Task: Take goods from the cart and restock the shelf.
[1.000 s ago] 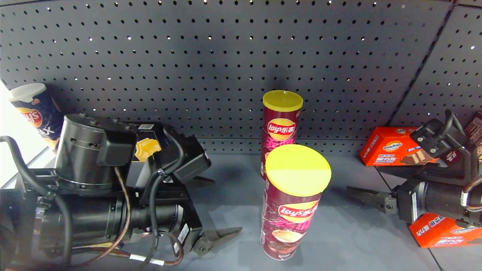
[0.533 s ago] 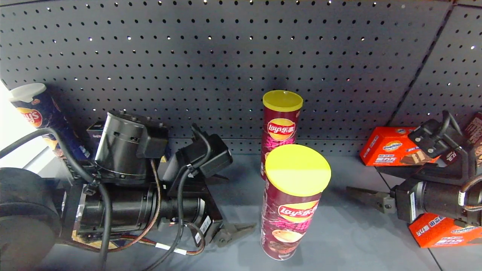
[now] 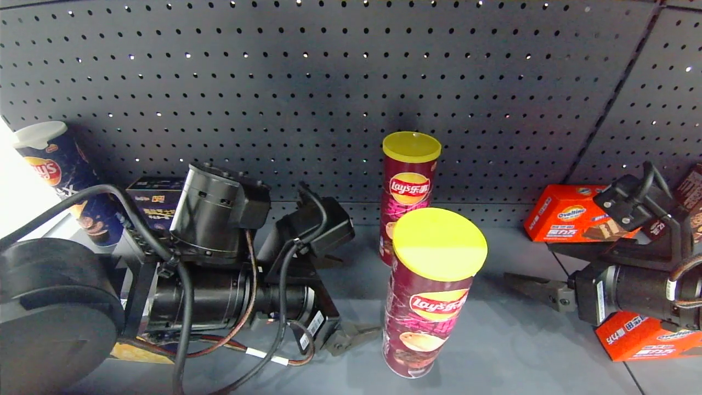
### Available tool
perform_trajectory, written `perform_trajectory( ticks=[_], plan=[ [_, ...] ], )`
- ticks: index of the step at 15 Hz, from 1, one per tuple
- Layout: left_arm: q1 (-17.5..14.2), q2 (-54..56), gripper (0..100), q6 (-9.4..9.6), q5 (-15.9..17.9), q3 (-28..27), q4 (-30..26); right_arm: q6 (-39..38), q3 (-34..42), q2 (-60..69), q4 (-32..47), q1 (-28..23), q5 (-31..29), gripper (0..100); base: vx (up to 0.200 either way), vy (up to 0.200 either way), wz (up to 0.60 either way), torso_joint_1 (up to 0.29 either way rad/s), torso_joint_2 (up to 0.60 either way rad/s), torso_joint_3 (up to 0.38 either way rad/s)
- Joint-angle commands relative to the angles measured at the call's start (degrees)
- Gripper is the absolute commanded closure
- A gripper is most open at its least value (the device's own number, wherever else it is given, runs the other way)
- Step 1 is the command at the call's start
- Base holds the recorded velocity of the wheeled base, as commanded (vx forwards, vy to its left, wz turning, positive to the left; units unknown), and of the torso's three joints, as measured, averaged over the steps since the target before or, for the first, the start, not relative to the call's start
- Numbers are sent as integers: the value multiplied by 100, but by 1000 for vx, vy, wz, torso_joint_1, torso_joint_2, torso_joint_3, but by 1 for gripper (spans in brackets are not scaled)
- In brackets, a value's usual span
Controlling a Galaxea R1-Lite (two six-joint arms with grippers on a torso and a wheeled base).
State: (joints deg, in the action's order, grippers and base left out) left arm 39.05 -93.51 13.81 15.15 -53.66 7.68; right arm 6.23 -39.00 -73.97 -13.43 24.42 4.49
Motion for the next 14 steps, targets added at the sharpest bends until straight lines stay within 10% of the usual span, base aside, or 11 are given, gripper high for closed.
perform_trajectory(
  ticks=[1, 14],
  plan=[
    [6, -9, 0, -1, 5, 5, 5, 1, -3, -12, -1, 2, 8, 0, 0, 0, 0, 0, 0, 0],
    [-398, 1635, 0, -168, -39, 550, 260, 1, 33, 691, -116, -288, -44, 0, 0, 0, 0, 0, 0, 0]
  ],
)
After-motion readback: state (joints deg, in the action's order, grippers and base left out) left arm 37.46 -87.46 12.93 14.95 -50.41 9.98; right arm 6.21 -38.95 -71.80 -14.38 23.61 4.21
